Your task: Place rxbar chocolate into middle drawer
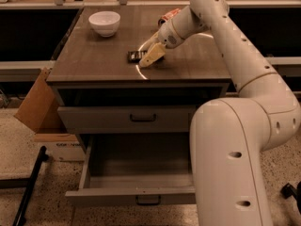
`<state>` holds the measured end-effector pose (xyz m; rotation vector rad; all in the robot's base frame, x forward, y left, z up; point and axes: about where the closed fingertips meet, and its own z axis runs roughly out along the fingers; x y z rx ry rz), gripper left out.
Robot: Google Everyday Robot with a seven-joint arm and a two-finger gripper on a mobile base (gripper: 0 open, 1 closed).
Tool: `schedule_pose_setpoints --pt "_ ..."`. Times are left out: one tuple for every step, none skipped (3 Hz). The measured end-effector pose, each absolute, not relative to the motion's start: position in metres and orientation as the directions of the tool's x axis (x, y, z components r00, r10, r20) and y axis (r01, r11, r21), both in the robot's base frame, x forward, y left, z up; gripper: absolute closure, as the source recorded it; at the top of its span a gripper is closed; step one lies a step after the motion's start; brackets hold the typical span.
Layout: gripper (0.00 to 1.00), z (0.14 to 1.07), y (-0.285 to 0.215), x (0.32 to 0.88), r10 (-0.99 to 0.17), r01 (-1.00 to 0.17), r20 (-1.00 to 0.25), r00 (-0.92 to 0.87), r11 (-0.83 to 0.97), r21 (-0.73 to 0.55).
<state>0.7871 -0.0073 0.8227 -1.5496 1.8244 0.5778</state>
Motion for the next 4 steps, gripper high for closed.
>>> schedule_pose_setpoints --pt "1.0 0.827 -0.007 0.787 -0.682 -0.976 -0.728 -0.074 0.198 -0.086" --pt "1.0 0.827 -0.007 0.787 -0.682 -0.976 -0.728 -0.074 0.198 -0.086" --pt "1.0 0.873 0.006 0.773 -0.653 -0.974 -0.757 0.04 0.143 -0.175" --pt "1.0 0.919 0.017 0.753 -0.62 -0.957 -0.769 0.154 0.1 -0.272"
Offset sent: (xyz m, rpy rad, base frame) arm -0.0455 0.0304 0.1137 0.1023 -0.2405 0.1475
